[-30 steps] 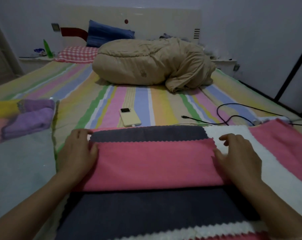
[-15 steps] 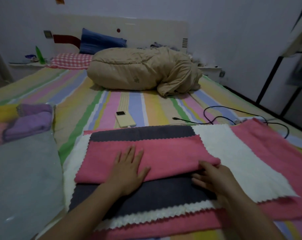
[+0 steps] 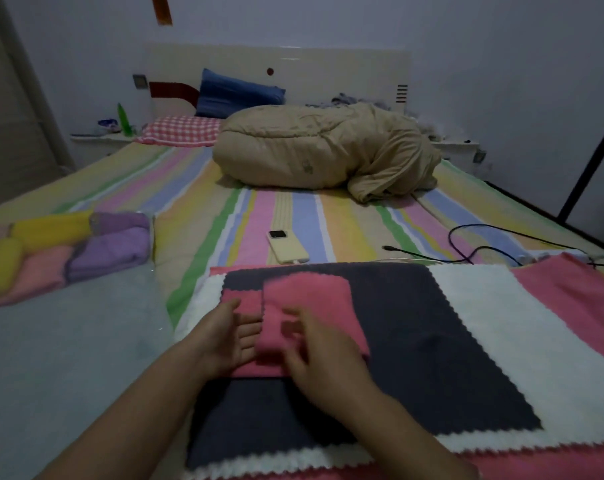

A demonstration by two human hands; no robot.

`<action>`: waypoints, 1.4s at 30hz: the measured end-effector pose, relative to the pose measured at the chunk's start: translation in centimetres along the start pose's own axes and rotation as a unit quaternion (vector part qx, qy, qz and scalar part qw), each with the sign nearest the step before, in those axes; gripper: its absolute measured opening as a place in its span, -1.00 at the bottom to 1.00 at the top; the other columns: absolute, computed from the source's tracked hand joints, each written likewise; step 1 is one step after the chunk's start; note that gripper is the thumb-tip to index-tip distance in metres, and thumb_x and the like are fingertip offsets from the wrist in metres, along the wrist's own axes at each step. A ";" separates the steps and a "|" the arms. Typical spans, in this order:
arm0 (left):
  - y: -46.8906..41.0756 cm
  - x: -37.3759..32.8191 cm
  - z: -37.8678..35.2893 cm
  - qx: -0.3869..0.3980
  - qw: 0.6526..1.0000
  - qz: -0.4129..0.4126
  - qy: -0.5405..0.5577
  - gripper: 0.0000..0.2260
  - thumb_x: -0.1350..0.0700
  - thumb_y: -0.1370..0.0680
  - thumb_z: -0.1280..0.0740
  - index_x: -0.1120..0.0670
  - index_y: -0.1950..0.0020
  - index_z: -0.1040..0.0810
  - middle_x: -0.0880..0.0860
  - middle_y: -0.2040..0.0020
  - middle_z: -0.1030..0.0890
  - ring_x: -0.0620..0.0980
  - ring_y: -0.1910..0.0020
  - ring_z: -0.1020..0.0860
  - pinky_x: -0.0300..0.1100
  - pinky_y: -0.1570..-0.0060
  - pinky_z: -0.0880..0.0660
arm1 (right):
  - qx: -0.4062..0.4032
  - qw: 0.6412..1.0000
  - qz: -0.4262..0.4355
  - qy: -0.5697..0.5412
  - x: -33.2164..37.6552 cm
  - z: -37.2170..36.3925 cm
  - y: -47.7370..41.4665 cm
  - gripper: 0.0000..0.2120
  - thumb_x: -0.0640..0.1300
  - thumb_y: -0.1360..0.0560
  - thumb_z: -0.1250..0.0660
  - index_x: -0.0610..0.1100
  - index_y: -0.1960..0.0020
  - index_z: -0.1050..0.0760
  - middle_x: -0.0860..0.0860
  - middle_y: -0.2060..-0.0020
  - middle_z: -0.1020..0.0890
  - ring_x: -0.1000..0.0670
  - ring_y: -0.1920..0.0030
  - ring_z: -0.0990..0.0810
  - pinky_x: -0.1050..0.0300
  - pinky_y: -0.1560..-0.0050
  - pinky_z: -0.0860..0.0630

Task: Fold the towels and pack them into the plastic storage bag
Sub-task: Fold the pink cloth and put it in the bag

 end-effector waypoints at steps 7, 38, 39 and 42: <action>-1.2 -0.3 -0.3 -0.062 0.969 -0.111 -0.214 -0.82 0.04 -0.52 -0.39 0.11 0.22 -0.55 0.05 0.37 -0.55 -0.05 0.43 -0.49 -0.25 0.38 -0.46 | -0.094 0.992 0.058 -0.063 -1.8 2.1 2.1 -0.70 -0.05 -0.49 -0.26 0.13 -0.20 -0.48 0.25 -0.11 -0.56 0.22 -0.12 -0.54 0.24 -0.12 -0.47; 3.0 -3.3 0.6 -0.264 0.556 -0.431 -0.660 -0.53 0.34 -0.27 -0.38 0.23 -0.18 -0.54 0.22 -0.43 -0.38 0.25 -0.22 -0.48 0.03 -0.07 -0.49 | -0.130 0.986 -0.071 -0.075 -4.4 1.4 2.1 -0.59 0.04 -0.42 -0.08 0.01 -0.13 -0.58 0.15 -0.14 -0.54 0.14 -0.17 -0.48 0.24 -0.14 -0.40; 2.8 -3.3 -0.2 -0.250 0.541 -0.446 -0.668 -0.54 0.34 -0.23 -0.42 0.25 -0.13 -0.57 0.27 -0.39 -0.41 0.27 -0.19 -0.51 0.07 -0.11 -0.49 | -0.131 0.973 -0.129 -0.140 -5.1 1.7 1.9 -0.66 0.02 -0.48 -0.13 0.02 -0.17 -0.52 0.13 -0.14 -0.50 0.16 -0.11 -0.49 0.20 -0.13 -0.39; 2.7 -2.2 -3.2 -0.143 0.562 -0.460 -0.672 -0.61 0.18 -0.46 -0.36 0.20 -0.29 -0.50 0.22 -0.44 -0.37 0.22 -0.33 -0.43 0.10 -0.35 -0.34 | -0.087 0.902 -0.298 -0.300 -6.9 1.2 1.4 -0.71 -0.04 -0.54 -0.26 0.03 -0.26 -0.37 0.08 -0.12 -0.51 0.10 -0.03 -0.52 0.06 -0.13 -0.47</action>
Point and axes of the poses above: each hand's wrist, its own y-axis away from the middle knuckle, its own z-axis out of the back of the hand, x = y × z, the point moved 6 cm from there along -y, towards the middle knuckle
